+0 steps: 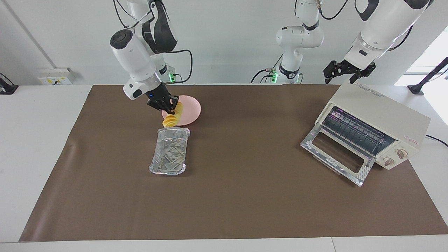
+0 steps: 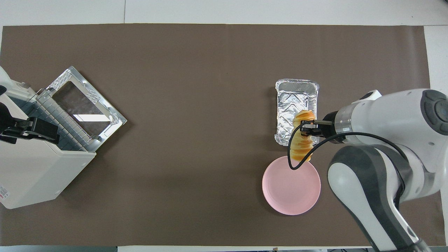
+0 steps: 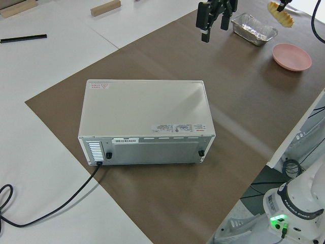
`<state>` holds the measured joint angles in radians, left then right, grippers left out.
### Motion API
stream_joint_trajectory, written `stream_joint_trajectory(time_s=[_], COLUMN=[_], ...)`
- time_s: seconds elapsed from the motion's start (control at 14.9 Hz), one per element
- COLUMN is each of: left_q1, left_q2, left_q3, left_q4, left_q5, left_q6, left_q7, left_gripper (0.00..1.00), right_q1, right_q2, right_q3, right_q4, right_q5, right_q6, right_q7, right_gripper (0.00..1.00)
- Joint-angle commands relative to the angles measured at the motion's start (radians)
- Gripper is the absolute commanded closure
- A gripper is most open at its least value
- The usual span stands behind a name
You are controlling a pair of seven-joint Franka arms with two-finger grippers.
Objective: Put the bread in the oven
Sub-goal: 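Lift the bread roll with the right gripper and lower it into the foil tray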
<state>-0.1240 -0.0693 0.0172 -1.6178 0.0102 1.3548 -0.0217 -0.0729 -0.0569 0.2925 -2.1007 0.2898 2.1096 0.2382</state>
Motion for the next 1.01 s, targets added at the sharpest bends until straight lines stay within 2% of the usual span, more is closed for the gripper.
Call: stream_joint_trajectory(time_s=[0.0,0.4,0.94], left_q1=[0.011,0.011,0.011], left_q2=[-0.030,-0.030,-0.030], left_q3=[-0.006,-0.006,-0.006], left_q4=[-0.036,-0.036,-0.036], left_q5=[0.007,0.008,0.007], left_q6=[0.021,0.021,0.021], left_q7=[0.006,0.006,0.006], left_gripper=[0.00,0.00,0.00], right_q1=[-0.010,-0.014,-0.008], right_q2=[0.181,0.282,0.333], right_q3=[0.010,0.008,0.010], right_q4=[0.142,0.191,0.099], right_q5=[-0.046,-0.100,-0.103], right_q6=[0.042,0.124,0.204], right_q7=[-0.011,-0.020,-0.037], right_gripper=[1.00,1.00,1.00])
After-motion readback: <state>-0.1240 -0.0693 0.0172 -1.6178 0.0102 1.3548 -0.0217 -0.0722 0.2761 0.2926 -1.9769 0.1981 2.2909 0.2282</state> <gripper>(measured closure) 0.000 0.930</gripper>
